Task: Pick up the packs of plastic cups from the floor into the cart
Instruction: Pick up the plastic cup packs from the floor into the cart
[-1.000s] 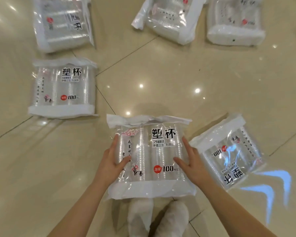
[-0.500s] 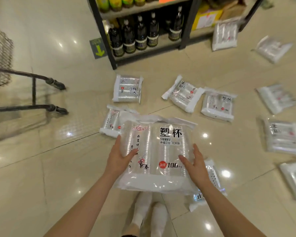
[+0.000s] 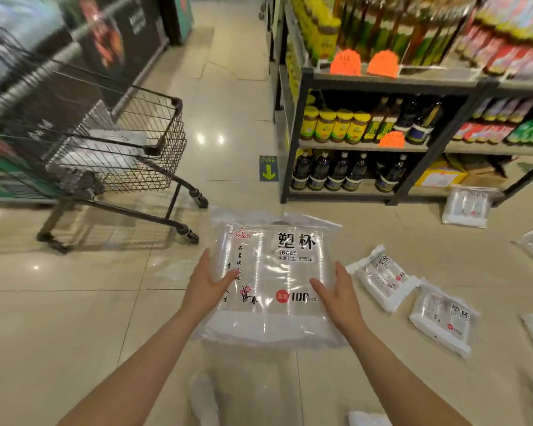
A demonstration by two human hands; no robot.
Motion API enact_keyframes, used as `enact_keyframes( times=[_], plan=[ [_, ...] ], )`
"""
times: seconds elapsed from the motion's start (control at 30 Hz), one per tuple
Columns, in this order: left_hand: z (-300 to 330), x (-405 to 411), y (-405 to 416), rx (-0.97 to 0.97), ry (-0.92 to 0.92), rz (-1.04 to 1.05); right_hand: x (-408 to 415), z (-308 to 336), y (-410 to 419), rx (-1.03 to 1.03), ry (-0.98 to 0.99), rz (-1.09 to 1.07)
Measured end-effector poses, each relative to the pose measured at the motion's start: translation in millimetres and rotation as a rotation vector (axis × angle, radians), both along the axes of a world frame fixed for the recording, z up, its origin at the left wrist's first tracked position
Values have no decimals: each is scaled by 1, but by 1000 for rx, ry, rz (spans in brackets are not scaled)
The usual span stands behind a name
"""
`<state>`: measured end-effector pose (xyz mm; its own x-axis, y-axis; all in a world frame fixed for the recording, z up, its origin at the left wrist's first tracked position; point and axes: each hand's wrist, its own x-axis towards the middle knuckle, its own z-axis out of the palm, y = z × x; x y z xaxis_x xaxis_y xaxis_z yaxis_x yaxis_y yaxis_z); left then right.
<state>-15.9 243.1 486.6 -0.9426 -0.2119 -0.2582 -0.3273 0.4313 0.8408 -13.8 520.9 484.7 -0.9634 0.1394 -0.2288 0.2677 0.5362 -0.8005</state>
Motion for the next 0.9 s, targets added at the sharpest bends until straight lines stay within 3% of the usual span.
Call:
enact_keyframes(
  times=[0.4, 0.9],
  plan=[
    [31, -104, -234, -59, 61, 201, -165, 28, -240, -29, 35, 216],
    [51, -307, -410, -102, 95, 354, -407, 37, -427, -73, 102, 363]
  ],
)
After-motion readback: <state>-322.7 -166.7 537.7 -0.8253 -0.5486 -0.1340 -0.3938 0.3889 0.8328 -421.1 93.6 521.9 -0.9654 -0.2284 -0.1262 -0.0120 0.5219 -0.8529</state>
